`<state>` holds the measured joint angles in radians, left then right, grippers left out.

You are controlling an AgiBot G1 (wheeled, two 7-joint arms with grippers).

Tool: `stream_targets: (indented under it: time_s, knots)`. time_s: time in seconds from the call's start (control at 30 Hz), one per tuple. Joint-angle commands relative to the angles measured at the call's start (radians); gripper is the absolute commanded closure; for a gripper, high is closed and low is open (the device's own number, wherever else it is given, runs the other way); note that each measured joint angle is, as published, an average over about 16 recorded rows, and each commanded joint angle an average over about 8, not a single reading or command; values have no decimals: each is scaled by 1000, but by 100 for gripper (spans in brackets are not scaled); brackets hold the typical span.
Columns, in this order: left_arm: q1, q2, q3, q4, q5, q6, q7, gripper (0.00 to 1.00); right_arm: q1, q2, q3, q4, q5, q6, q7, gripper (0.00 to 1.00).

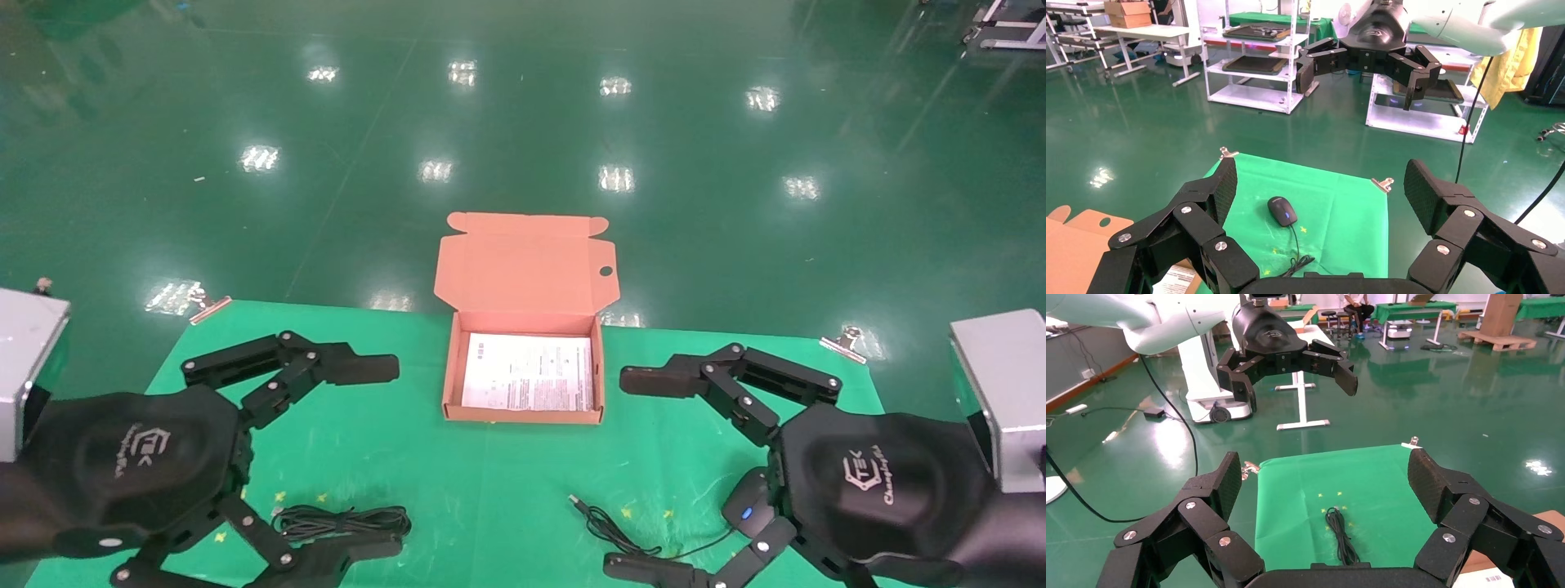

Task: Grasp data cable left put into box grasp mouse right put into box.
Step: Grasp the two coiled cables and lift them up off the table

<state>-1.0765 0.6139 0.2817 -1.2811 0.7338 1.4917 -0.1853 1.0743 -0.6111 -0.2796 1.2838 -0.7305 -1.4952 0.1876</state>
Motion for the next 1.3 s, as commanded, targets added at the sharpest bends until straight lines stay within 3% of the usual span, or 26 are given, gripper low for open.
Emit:
stream_targets:
  time_s: [0.03,0.67,0.97,1.3]
  knots:
    - [0,0,0,0,0,0,0,0,0,0,0,0,0,0,0,0]
    - [-16,-7,22,-9,41,8,-19,0,21,9,-10,14,-42,-4,-9,0]
    - [-135,0,123,-32,245,38,-95,0,167,0,-94,57,-276,-45,-81,0]
    - [-302,68,275,-18,525,70,-155,0,335,-66,-268,71,-591,-53,-228,0]
